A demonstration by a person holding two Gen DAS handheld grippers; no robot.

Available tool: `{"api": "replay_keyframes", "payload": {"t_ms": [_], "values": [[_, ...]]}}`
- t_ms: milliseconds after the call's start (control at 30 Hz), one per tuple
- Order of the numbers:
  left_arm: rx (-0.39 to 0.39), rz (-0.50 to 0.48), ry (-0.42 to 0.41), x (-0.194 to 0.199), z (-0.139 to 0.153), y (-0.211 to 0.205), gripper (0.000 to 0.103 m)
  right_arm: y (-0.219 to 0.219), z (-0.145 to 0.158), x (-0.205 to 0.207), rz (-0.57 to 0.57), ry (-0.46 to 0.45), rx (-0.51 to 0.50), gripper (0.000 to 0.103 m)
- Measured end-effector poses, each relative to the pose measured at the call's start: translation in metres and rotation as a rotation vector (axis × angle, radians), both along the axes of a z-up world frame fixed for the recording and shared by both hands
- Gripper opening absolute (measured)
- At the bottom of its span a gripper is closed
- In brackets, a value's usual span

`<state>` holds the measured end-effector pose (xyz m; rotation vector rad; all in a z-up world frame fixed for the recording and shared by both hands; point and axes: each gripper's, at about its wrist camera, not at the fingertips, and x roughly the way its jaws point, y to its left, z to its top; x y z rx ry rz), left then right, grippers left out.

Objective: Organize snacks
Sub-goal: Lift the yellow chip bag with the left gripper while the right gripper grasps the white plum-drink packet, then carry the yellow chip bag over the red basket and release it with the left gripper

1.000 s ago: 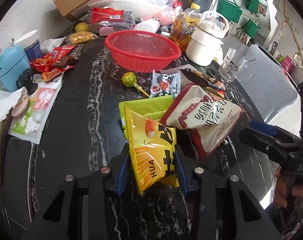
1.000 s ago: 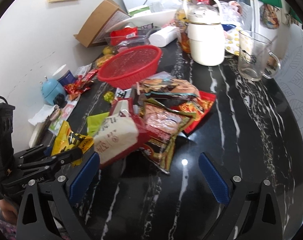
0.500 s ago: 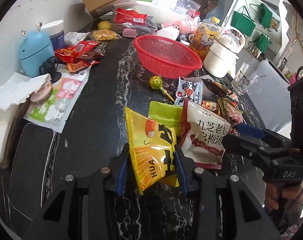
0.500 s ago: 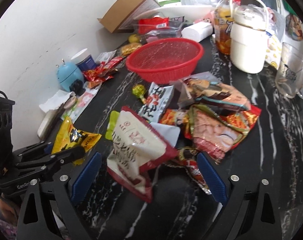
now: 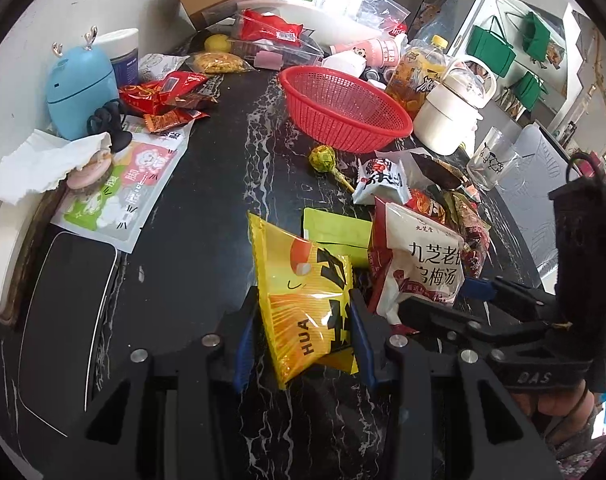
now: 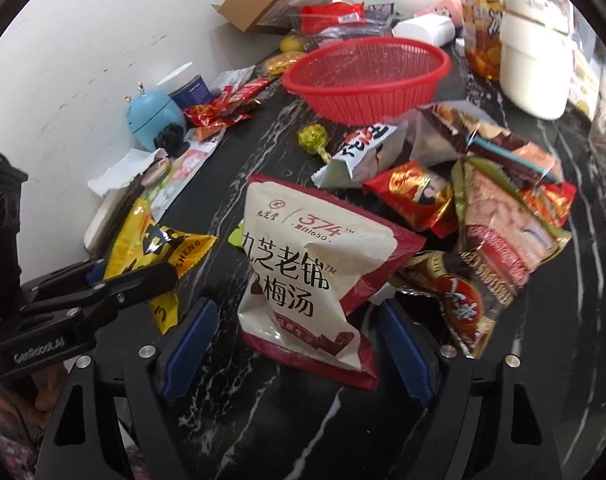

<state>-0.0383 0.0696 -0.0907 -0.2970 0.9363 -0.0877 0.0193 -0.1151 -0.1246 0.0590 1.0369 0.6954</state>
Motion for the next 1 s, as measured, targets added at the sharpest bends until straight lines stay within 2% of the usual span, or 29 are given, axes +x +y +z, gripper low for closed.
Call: {"api": "replay_keyframes", "payload": {"t_ms": [100, 133, 167, 200, 233, 367, 733, 1000], "values": [[-0.005, 0.007, 0.003, -0.001, -0.001, 0.002, 0.040, 0.002, -0.008, 0.006, -0.002, 0.033, 0.025, 0.070], [-0.006, 0.009, 0.003, -0.001, -0.001, 0.002, 0.041, 0.002, -0.008, 0.006, -0.003, 0.025, 0.028, 0.062], [-0.006, 0.012, 0.002, -0.001, -0.001, 0.002, 0.041, 0.003, -0.009, 0.007, 0.000, 0.023, 0.025, 0.047], [-0.006, 0.014, 0.001, -0.001, 0.000, 0.002, 0.040, 0.003, -0.010, 0.007, 0.003, 0.027, 0.024, 0.037], [-0.006, 0.014, 0.000, -0.002, 0.000, 0.002, 0.041, 0.003, -0.011, 0.007, 0.009, 0.036, 0.038, 0.033], [-0.002, 0.006, -0.004, -0.002, 0.001, 0.000, 0.041, 0.000, -0.009, 0.001, 0.009, 0.013, 0.040, 0.027], [-0.016, -0.057, -0.022, 0.001, 0.007, -0.018, 0.040, -0.020, 0.007, -0.017, -0.009, -0.007, 0.050, 0.026], [0.003, -0.137, -0.070, 0.004, 0.022, -0.041, 0.040, -0.039, 0.019, -0.031, -0.037, -0.029, 0.054, 0.026]]}}
